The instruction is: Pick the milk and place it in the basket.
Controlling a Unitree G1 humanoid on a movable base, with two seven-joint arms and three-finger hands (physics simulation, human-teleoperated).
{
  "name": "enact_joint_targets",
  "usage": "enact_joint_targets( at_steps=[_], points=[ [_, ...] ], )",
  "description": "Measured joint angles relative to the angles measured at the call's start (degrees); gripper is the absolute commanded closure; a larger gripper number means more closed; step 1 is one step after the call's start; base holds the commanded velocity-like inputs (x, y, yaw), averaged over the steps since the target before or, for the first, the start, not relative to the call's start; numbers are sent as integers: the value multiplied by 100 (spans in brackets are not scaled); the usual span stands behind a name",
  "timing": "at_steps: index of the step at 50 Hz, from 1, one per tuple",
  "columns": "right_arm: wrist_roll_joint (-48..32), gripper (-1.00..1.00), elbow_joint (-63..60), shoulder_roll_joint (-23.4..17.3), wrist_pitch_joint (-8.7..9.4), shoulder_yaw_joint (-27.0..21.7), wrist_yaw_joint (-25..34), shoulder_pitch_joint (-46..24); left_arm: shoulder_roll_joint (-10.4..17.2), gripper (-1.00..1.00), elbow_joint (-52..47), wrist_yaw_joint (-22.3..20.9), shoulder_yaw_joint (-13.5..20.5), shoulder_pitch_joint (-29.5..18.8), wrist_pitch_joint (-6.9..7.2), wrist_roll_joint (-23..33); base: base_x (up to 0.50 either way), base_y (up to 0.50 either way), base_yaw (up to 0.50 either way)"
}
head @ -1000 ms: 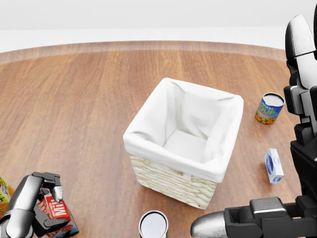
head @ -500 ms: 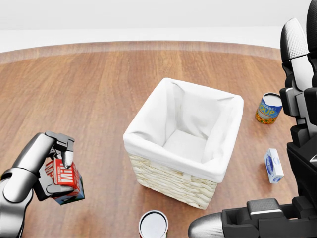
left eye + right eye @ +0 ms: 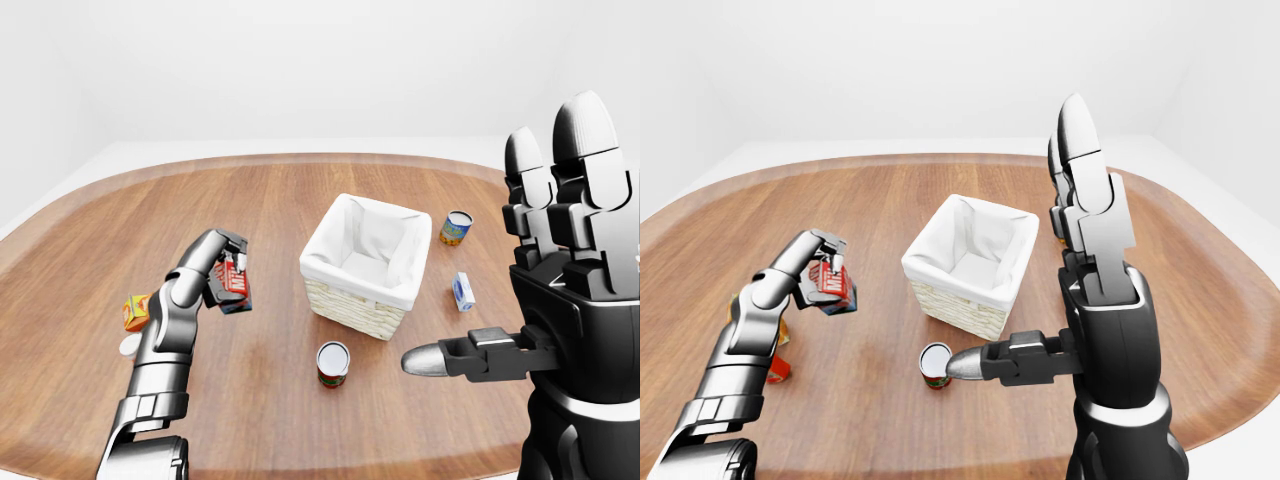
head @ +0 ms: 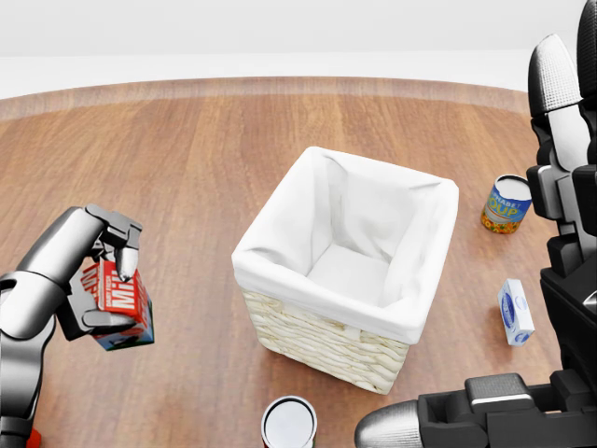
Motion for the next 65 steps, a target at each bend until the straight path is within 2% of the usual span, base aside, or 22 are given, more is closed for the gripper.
enact_joint_targets(
  at_steps=[9, 26, 37, 50, 65],
  points=[
    [-2, -100, 0, -4, 0, 2, -3, -1, 64, 100, -249, -267, 6, -217, 239, 115, 0, 0, 0],
    [-2, -100, 0, -7, 0, 20, -11, -2, 200, 100, -868, -947, 1, -798, 239, 383, 0, 0, 0],
    [15, -100, 0, -10, 0, 28, -15, 7, 264, 100, -817, -1217, -58, -1268, 239, 513, 0, 0, 0],
    [41, -100, 0, 1, 0, 17, -5, 11, 245, 100, -809, -1433, -142, -1628, 239, 712, 0, 0, 0],
    [67, -100, 0, -2, 0, 2, -8, 15, 103, 100, -1051, -1766, -276, -1977, 239, 1015, 0, 0, 0]
  ],
)
